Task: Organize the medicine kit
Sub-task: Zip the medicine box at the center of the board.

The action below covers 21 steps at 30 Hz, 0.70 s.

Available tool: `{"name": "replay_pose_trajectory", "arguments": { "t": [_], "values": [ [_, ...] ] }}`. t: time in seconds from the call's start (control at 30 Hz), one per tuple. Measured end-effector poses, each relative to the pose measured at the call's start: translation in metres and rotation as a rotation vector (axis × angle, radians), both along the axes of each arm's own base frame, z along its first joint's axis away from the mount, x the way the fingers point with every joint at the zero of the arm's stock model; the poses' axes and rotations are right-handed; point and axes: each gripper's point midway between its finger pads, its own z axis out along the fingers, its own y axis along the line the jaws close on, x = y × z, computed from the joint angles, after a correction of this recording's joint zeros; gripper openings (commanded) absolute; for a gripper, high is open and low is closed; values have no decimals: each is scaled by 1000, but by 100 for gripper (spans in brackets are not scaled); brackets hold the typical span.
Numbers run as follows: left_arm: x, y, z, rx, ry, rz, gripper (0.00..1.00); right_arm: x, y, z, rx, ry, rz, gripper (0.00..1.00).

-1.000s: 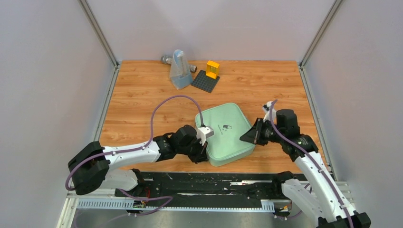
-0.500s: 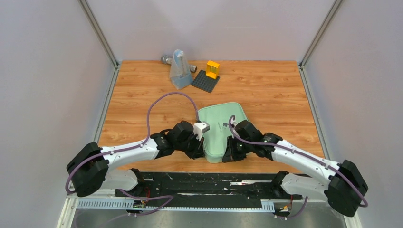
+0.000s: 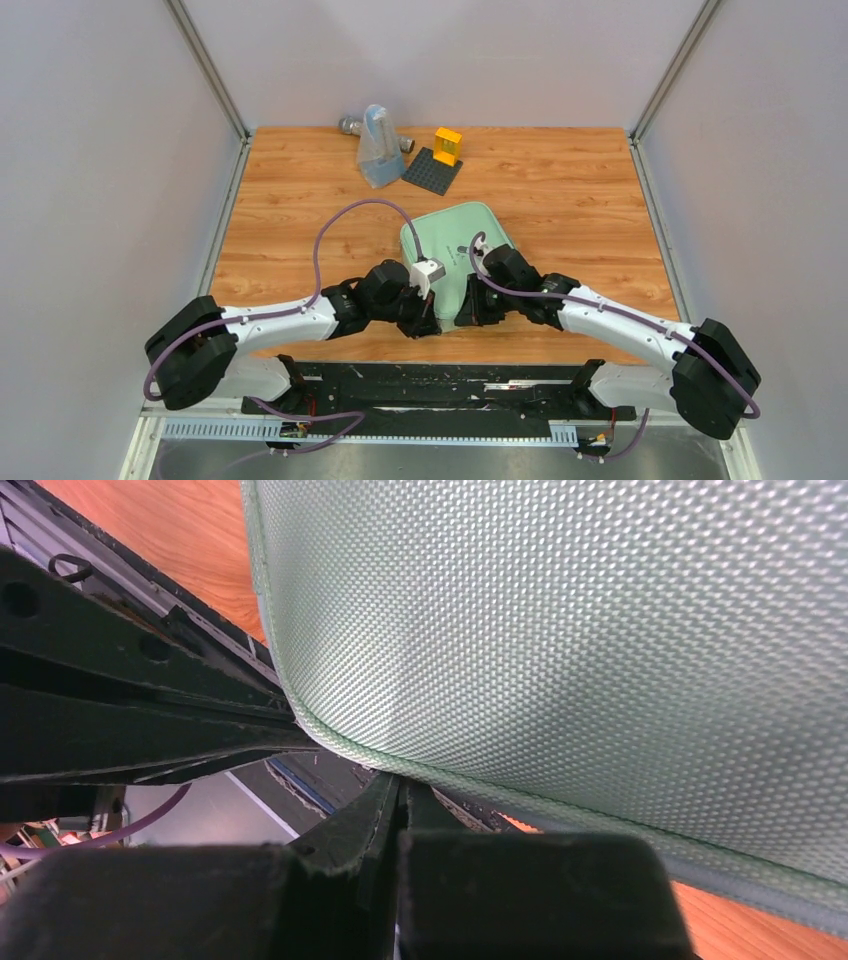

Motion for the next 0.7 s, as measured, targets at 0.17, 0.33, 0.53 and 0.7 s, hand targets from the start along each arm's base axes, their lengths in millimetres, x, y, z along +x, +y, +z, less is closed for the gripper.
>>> {"name": "replay_pose_trajectory", "arguments": {
  "t": [0.17,0.33,0.53,0.7],
  "values": [
    [1,-4,-5,3,22,22,0,3,-4,8,5,-41,-18,21],
    [3,-4,-4,4,21,51,0,23,-24,51,39,-231,-111,63],
    [6,1,2,3,-6,84,0,75,-70,104,57,-423,-348,76],
    [7,3,1,9,-7,90,0,113,-113,75,-34,-327,-504,76]
  ]
}}
